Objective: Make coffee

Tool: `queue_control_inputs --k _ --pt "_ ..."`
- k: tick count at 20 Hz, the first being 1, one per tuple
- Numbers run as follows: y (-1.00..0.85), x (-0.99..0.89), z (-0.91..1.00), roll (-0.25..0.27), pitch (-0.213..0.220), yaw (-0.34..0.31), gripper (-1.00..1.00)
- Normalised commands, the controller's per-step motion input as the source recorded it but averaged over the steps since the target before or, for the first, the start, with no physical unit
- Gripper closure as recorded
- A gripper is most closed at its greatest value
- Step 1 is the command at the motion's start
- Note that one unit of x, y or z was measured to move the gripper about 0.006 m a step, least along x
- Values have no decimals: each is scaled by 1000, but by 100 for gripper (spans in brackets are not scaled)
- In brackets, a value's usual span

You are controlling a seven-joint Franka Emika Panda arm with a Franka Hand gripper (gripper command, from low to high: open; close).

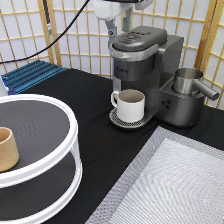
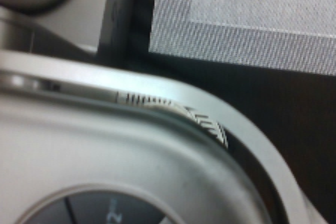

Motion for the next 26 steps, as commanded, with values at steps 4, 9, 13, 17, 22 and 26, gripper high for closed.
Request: queue_control_inputs --k 4,9,13,17,22,26 --pt "98 386 574 1 24 -70 -100" --pt "49 490 334 19 0 -77 -100" --pt "108 312 -16 34 3 -68 -100" --pt "275 214 -91 15 41 -55 -100" --pt "317 -10 -135 2 39 -21 -100" --pt "317 -77 -60 0 22 -10 -100"
